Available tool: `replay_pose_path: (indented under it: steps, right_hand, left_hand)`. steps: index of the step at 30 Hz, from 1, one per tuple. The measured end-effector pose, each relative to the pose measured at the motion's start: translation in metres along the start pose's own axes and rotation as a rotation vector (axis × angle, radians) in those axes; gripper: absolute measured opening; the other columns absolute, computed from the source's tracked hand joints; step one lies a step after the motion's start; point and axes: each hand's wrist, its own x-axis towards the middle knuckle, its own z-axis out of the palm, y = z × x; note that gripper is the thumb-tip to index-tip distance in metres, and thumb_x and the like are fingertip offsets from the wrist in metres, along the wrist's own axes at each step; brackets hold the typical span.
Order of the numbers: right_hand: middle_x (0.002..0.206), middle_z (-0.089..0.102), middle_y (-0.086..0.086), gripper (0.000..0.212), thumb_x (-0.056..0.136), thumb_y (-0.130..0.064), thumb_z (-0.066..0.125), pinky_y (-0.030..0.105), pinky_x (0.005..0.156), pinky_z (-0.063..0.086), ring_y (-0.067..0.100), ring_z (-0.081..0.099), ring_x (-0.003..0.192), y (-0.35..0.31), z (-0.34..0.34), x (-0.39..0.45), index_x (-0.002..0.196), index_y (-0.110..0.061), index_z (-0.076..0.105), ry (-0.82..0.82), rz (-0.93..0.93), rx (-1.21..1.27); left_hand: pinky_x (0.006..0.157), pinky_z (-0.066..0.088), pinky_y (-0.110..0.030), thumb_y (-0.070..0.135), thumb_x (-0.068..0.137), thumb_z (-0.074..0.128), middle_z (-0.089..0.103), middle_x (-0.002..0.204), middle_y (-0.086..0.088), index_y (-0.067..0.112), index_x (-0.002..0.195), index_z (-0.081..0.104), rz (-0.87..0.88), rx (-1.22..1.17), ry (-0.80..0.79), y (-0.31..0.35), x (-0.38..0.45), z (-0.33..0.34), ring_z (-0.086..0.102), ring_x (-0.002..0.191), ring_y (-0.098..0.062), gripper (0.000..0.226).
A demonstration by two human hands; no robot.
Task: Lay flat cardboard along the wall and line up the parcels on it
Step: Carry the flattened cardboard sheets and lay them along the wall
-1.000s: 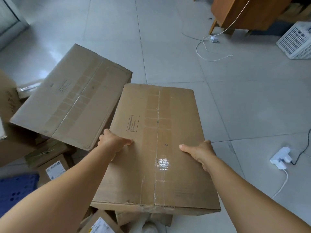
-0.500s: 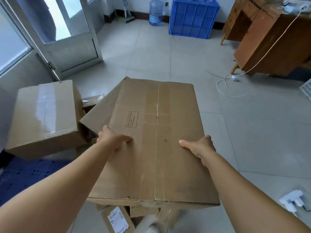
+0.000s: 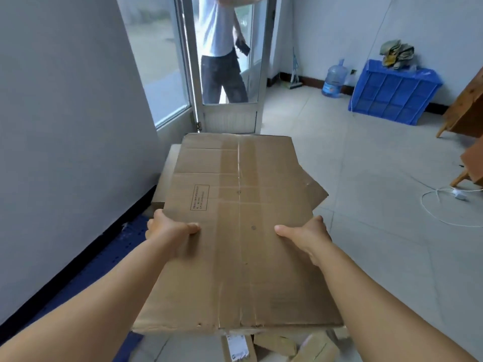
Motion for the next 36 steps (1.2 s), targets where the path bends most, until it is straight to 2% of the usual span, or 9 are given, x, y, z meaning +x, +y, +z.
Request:
replay_pose_path:
  steps: [3, 7, 9, 13, 16, 28, 33, 36]
  right_hand:
    - [0.141, 0.044, 0.009, 0.106, 0.061, -0.042, 0.087, 0.037, 0.100, 0.040, 0.030, 0.047, 0.126, -0.026, 0.034, -0.023, 0.140, -0.005, 0.026, -0.057, -0.079, -0.046]
    - [0.148, 0.036, 0.011, 0.118, 0.061, -0.046, 0.086, 0.041, 0.105, 0.039, 0.031, 0.042, 0.131, -0.059, 0.076, -0.043, 0.147, -0.006, 0.017, -0.181, -0.193, -0.133]
    - [0.149, 0.033, 0.009, 0.116, 0.063, -0.046, 0.084, 0.043, 0.103, 0.040, 0.031, 0.041, 0.131, -0.075, 0.095, -0.052, 0.148, -0.008, 0.016, -0.239, -0.258, -0.183]
    - [0.141, 0.039, 0.004, 0.110, 0.054, -0.051, 0.084, 0.048, 0.097, 0.046, 0.029, 0.049, 0.121, -0.102, 0.132, -0.070, 0.142, -0.016, 0.028, -0.341, -0.377, -0.258]
    - [0.139, 0.038, 0.003, 0.111, 0.053, -0.055, 0.082, 0.049, 0.094, 0.048, 0.030, 0.053, 0.115, -0.118, 0.160, -0.085, 0.142, -0.018, 0.027, -0.422, -0.437, -0.336]
    - [0.140, 0.035, 0.005, 0.105, 0.060, -0.055, 0.081, 0.051, 0.095, 0.046, 0.034, 0.050, 0.117, -0.139, 0.290, -0.181, 0.140, -0.020, 0.024, -0.661, -0.638, -0.589]
    - [0.143, 0.033, 0.006, 0.104, 0.063, -0.053, 0.081, 0.050, 0.098, 0.044, 0.034, 0.049, 0.120, -0.135, 0.350, -0.226, 0.142, -0.018, 0.023, -0.744, -0.678, -0.629]
    - [0.141, 0.034, 0.005, 0.099, 0.065, -0.051, 0.080, 0.047, 0.094, 0.047, 0.032, 0.052, 0.115, -0.133, 0.389, -0.249, 0.140, -0.018, 0.025, -0.781, -0.667, -0.658]
  left_hand:
    - [0.092, 0.048, -0.054, 0.038, 0.052, 0.088, 0.049, 0.125, -0.008, 0.019, 0.124, 0.042, -0.054, -0.047, 0.081, -0.024, -0.008, -0.051, 0.051, 0.112, -0.033, 0.087]
    - [0.094, 0.046, -0.054, 0.043, 0.046, 0.086, 0.050, 0.127, -0.006, 0.020, 0.129, 0.041, -0.109, -0.146, 0.193, -0.058, -0.024, -0.105, 0.050, 0.115, -0.032, 0.097]
    - [0.094, 0.046, -0.053, 0.043, 0.051, 0.087, 0.049, 0.127, -0.005, 0.021, 0.132, 0.039, -0.143, -0.183, 0.267, -0.073, -0.033, -0.126, 0.049, 0.115, -0.031, 0.096]
    - [0.095, 0.045, -0.054, 0.038, 0.060, 0.087, 0.046, 0.130, -0.004, 0.024, 0.138, 0.032, -0.236, -0.268, 0.386, -0.102, -0.051, -0.159, 0.047, 0.116, -0.032, 0.097]
    - [0.097, 0.044, -0.054, 0.032, 0.064, 0.086, 0.043, 0.130, -0.006, 0.022, 0.140, 0.031, -0.300, -0.316, 0.476, -0.123, -0.064, -0.177, 0.046, 0.116, -0.032, 0.095]
    - [0.095, 0.045, -0.050, 0.030, 0.064, 0.085, 0.047, 0.122, -0.008, 0.019, 0.120, 0.043, -0.537, -0.424, 0.753, -0.233, -0.117, -0.259, 0.049, 0.111, -0.034, 0.071]
    - [0.094, 0.046, -0.048, 0.029, 0.063, 0.086, 0.047, 0.119, -0.009, 0.017, 0.118, 0.045, -0.610, -0.440, 0.803, -0.285, -0.122, -0.299, 0.049, 0.110, -0.033, 0.069]
    - [0.090, 0.048, -0.047, 0.030, 0.064, 0.084, 0.047, 0.119, -0.009, 0.017, 0.118, 0.045, -0.646, -0.448, 0.820, -0.315, -0.118, -0.322, 0.049, 0.110, -0.032, 0.068]
